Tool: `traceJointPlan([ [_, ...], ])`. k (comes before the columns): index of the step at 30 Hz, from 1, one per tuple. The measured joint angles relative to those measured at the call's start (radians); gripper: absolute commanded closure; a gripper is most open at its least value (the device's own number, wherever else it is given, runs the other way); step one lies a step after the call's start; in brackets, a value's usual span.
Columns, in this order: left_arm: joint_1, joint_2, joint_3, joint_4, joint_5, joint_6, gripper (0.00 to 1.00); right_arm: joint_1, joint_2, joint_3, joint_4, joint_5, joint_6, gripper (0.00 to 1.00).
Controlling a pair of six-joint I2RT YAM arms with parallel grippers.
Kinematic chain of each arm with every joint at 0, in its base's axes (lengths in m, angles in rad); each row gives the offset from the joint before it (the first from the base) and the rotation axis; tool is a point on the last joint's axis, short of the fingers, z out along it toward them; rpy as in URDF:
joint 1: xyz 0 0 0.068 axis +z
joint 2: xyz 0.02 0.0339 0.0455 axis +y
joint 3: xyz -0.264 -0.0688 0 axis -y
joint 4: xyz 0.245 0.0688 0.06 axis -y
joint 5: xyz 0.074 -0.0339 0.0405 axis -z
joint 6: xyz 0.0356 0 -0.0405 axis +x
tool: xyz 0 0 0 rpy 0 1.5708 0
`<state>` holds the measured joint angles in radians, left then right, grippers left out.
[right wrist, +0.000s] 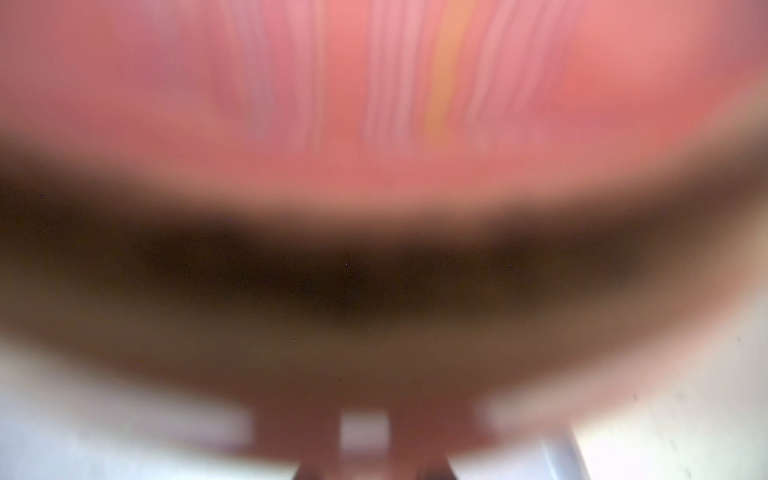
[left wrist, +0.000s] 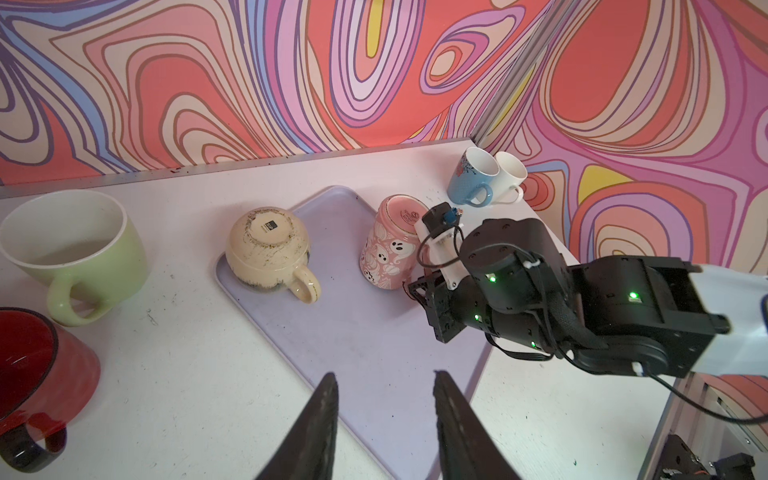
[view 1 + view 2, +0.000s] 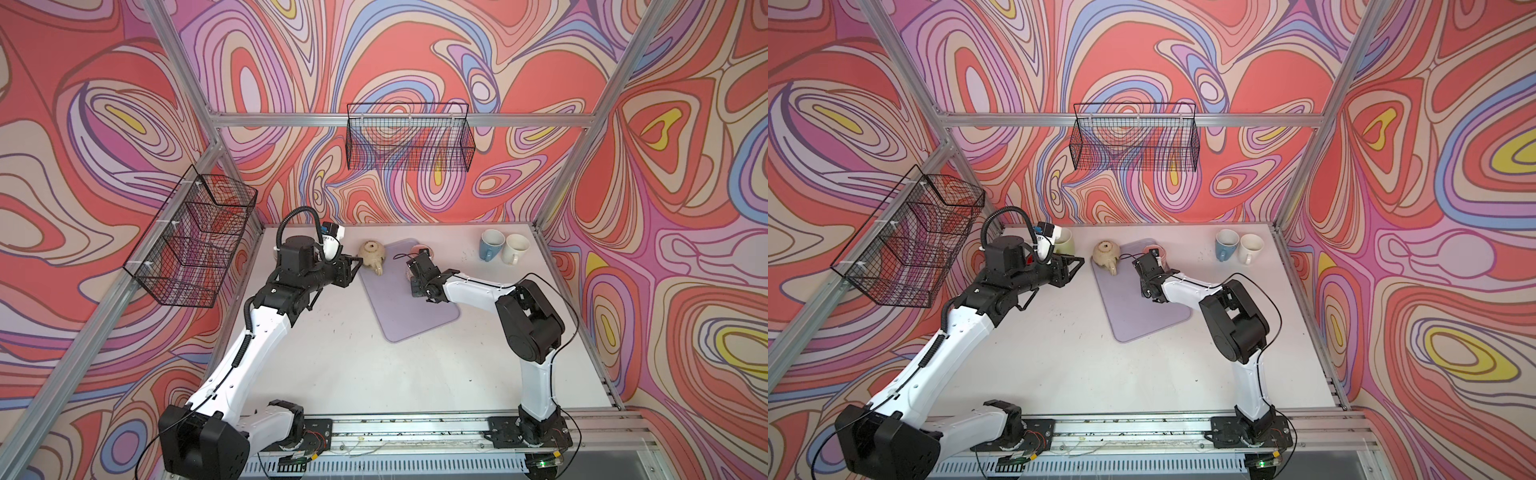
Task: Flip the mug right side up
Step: 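Lower the right gripper onto the pink mug's base and close it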
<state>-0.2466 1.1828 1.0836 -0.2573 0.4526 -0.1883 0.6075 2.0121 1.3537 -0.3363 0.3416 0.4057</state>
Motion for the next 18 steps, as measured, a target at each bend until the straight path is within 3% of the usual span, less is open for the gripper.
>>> traceJointPlan([
  [5,0.000,0.007,0.000,0.000,0.000,0.000,0.60,0.009,-0.038,-0.047,-0.016,-0.018,0.014,0.58],
  [7,0.000,0.008,0.000,0.000,0.000,0.000,0.60,0.009,-0.039,-0.053,-0.017,-0.025,0.018,0.55],
  [18,0.000,0.011,0.000,0.000,0.000,0.001,0.60,0.009,-0.039,-0.053,-0.008,-0.039,0.021,0.55],
])
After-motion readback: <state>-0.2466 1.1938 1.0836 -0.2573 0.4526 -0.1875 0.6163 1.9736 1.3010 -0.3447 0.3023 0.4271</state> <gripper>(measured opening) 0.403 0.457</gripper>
